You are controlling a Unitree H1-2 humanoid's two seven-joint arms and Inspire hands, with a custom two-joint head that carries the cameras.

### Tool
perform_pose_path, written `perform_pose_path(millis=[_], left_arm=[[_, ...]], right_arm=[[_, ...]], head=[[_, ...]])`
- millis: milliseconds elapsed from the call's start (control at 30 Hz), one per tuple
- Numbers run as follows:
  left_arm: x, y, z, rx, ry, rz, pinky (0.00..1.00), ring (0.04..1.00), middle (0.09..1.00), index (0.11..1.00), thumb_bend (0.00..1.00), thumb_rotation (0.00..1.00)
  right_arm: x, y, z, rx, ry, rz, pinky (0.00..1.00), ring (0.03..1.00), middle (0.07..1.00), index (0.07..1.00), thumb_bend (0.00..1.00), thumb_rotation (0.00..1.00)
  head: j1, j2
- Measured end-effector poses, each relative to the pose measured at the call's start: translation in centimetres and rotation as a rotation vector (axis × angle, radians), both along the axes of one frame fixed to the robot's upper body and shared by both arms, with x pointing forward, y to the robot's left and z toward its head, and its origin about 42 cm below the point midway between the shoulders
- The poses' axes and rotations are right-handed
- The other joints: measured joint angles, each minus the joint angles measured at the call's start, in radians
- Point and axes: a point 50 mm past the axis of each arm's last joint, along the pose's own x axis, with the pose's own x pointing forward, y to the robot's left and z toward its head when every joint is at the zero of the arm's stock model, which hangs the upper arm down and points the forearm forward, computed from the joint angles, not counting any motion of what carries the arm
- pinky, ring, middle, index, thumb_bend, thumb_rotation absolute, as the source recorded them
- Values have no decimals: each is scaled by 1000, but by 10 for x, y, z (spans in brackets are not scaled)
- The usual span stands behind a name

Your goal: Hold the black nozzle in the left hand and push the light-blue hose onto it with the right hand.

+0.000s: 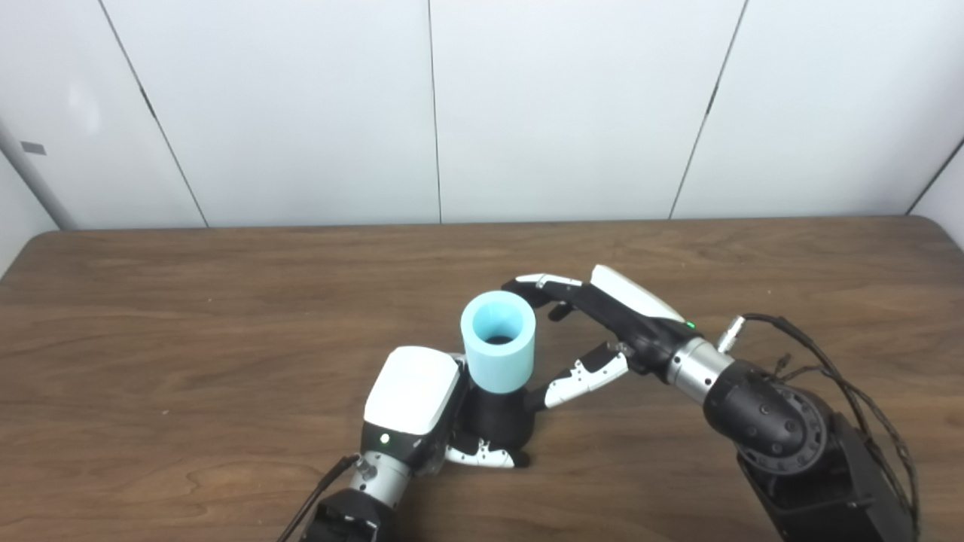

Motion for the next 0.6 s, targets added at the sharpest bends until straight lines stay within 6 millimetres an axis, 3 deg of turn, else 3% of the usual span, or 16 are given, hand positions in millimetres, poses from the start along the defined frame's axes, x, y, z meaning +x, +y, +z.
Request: perform_pose_path(millis=[133, 267, 433, 600], left_arm=[[0, 0, 0, 0, 0, 0, 329, 417, 421, 523, 518, 0], [0, 0, 0, 0, 1, 0, 317, 405, 415, 524, 518, 0], [0, 0, 0, -2, 2, -1, 308, 393, 409, 522, 517, 0], [1, 1, 0, -1, 5, -1, 322, 408, 411, 524, 517, 0]], right_arm=[[-4, -14, 5, -50, -36, -14, 859, 957, 942, 937, 987, 468], [-10, -21, 14, -52, -85, -25, 890, 984, 963, 949, 916, 541], [-19, -24, 21, -19, -111, -13, 934, 1000, 982, 962, 871, 611], [-36, -19, 38, -13, -211, 34, 984, 1000, 1000, 980, 769, 776]], head=[[0, 3], [0, 5], [5, 3], [5, 3]])
